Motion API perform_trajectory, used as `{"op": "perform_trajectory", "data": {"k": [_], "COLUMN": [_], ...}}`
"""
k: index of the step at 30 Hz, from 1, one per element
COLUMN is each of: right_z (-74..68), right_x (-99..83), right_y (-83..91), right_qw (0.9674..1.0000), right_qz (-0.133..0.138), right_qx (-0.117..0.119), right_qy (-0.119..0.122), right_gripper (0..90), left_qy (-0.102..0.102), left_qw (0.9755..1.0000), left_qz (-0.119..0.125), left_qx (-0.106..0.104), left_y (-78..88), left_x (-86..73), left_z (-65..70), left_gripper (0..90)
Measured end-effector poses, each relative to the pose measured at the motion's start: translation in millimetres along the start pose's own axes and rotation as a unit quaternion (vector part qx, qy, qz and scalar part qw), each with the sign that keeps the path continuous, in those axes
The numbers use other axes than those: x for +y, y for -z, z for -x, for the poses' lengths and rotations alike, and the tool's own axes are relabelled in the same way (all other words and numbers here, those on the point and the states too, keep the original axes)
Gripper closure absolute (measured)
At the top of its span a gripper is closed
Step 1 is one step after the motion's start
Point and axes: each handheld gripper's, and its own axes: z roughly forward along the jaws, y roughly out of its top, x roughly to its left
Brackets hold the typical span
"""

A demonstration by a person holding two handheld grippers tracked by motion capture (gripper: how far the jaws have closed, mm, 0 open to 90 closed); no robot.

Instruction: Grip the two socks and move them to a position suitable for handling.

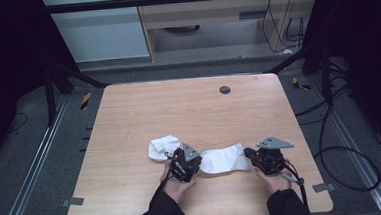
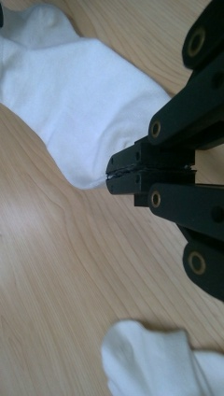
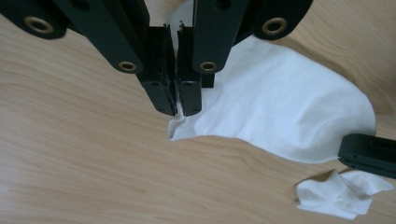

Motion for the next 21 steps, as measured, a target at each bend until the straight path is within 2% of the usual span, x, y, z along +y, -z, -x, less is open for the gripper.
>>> {"op": "perform_trajectory", "data": {"k": [2,3,4,5,6,8,9,11,13,21], "right_z": [-2.8,-8.9,-10.5,-10.5,-18.4,-20.6,-28.3,-30.6,-39.3,-52.2], "right_x": [-0.8,-2.1,-2.2,-2.2,-1.8,-1.4,-0.8,-0.7,-1.0,-3.7], "right_y": [-2.1,-6.6,-8.2,-8.2,-11.1,-12.0,-14.4,-15.3,-17.7,-23.0], "right_qw": [1.0,0.9999,0.9999,0.9999,0.9998,0.9997,0.9994,0.9993,0.9988,0.9981], "right_qz": [-0.004,-0.01,-0.011,-0.011,-0.011,-0.009,-0.007,-0.007,-0.008,-0.015], "right_qx": [0.002,0.009,0.012,0.012,0.017,0.021,0.032,0.036,0.047,0.059], "right_qy": [0.001,-0.002,0.001,0.001,0.004,0.007,0.007,0.009,0.009,0.01], "right_gripper": [86.1,86.1,86.1,86.1,86.1,86.1,86.1,86.2,86.1,86.1], "left_qy": [-0.001,-0.006,-0.002,-0.002,-0.009,-0.009,-0.009,-0.011,-0.007,-0.004], "left_qw": [1.0,0.9998,0.9998,0.9998,0.9997,0.9997,0.9998,0.9997,0.9997,0.9994], "left_qz": [-0.005,-0.018,-0.021,-0.021,-0.021,-0.02,-0.017,-0.017,-0.016,-0.022], "left_qx": [0.001,0.005,0.0,0.0,0.005,0.007,0.01,0.014,0.017,0.026], "left_y": [1.7,5.6,8.0,8.0,13.7,16.7,20.3,22.4,26.0,32.5], "left_x": [-2.4,-6.6,-8.5,-8.5,-12.2,-14.5,-18.3,-21.7,-29.9,-45.4], "left_z": [-2.7,-7.8,-10.0,-10.0,-12.2,-14.0,-15.8,-16.9,-19.3,-25.7], "left_gripper": [88.7,88.7,88.7,88.7,88.7,88.7,88.7,88.7,88.6,88.5]}}
